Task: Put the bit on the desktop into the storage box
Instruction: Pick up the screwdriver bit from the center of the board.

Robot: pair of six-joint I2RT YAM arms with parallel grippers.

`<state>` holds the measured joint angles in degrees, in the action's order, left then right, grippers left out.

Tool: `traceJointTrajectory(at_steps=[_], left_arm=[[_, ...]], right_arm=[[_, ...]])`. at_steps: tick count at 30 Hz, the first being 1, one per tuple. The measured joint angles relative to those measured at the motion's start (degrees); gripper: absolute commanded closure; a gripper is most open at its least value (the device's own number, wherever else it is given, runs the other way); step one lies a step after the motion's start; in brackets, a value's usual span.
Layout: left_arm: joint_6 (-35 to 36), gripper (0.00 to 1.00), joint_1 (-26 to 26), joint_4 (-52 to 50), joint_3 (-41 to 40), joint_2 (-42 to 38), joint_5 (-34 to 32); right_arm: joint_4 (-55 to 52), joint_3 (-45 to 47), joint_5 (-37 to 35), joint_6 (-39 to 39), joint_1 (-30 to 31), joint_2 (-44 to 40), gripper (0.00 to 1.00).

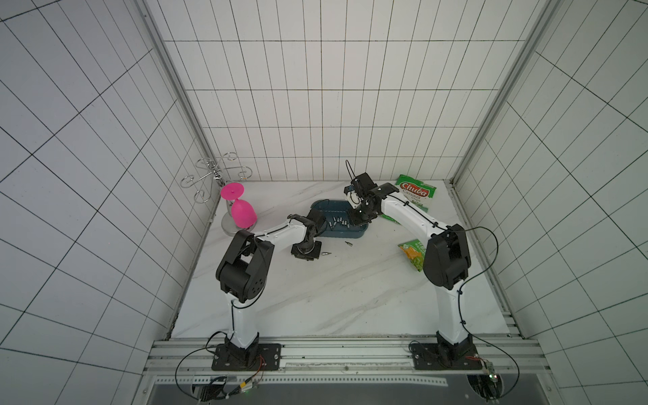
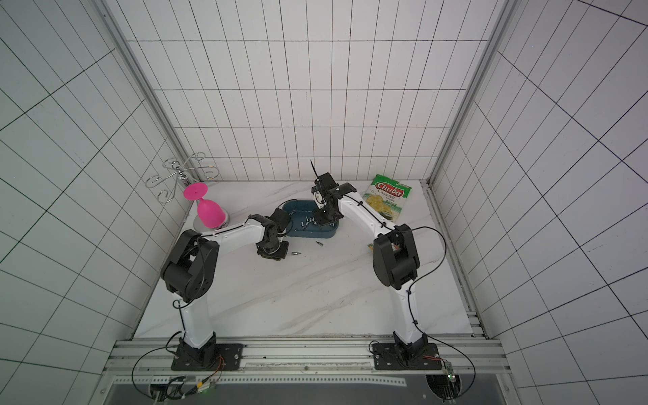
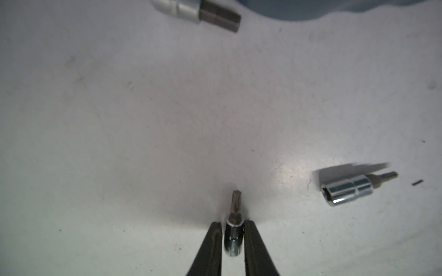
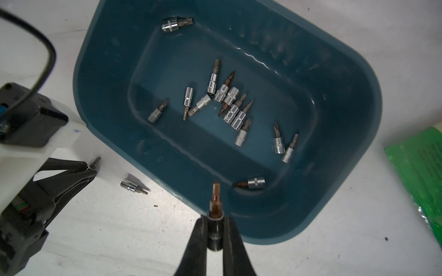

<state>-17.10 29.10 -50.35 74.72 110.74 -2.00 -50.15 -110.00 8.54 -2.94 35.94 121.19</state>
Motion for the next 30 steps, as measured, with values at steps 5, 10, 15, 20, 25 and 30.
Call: traceJointTrajectory(at_steps=[5,10,15,20,25,30], left_arm=[[-0.2,0.98,0.2,-1.1,0.1,0.0,-0.1],[-0.5,1.00,0.4,-2.6,0.3,0.0,-0.1],[-0.5,1.00,0.4,-3.8,0.4,0.0,-0.1],[-1.0,1.00,0.4,-4.8,0.5,-0.1,-0.1],[-1.6,1.00,0.4,-6.2,0.2,-0.8,-0.1],[-2.2,1.00,0.5,-8.2,0.3,-3.7,-0.8]], right_arm=[[0.2,-3.2,-2.4,0.1,0.0,3.5,1.00],[0.1,-7.7,-5.3,0.4,0.0,8.5,1.00],[0.0,-11.7,-8.1,0.4,0.0,13.2,1.00],[-0.6,-14.8,-10.8,0.4,-0.1,16.9,1.00],[-1.1,-17.7,-12.3,0.6,-0.6,20.0,1.00],[-2.0,-17.8,-12.9,0.9,-1.1,21.2,1.00]])
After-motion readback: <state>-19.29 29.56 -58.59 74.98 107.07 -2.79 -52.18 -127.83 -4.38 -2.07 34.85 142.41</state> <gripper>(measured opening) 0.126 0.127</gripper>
